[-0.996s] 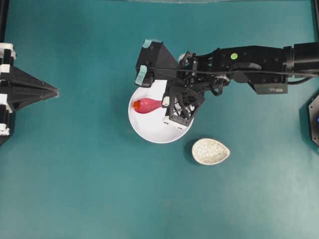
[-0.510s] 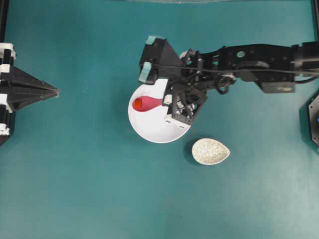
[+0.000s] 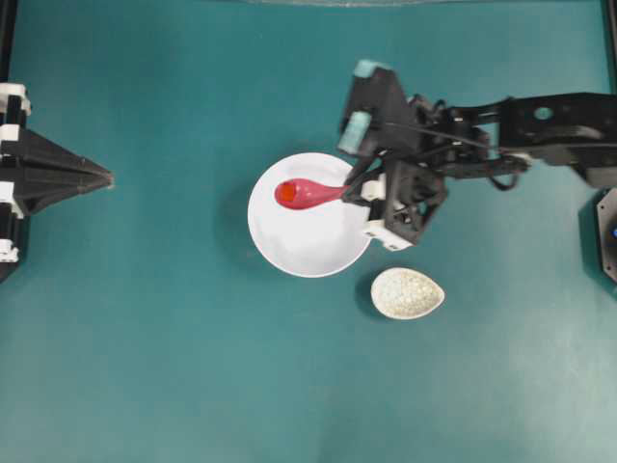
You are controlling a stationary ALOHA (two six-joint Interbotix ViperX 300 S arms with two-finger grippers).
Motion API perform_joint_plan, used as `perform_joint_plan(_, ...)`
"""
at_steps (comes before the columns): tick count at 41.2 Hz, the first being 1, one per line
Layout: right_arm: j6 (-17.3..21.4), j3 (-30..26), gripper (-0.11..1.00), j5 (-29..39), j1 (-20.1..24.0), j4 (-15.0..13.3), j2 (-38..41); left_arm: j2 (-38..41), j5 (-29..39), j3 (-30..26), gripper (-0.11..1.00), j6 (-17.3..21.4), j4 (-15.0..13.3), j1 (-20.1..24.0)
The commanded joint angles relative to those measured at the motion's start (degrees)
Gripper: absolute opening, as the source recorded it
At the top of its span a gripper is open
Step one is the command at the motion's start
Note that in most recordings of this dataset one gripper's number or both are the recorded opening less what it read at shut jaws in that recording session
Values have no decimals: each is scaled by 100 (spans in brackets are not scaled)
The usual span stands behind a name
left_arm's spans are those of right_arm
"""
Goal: Grip the spoon and scoop the red block from the bowl with right arm.
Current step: 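Raise the spoon with the cube on it out of the bowl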
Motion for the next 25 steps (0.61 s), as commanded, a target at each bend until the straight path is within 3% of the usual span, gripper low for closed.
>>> perform_joint_plan(1,0,237,24,-466,44,18,-404,26,-26,-176,1,-9,0,9)
perform_joint_plan(13,0,1107,24,-1441,105,185,-1028,26,-35,-185,1,0,0,9)
perform_joint_plan(25,0,1310,24,-1564,114,211,-1266,18,-62,-202,1,0,9,9)
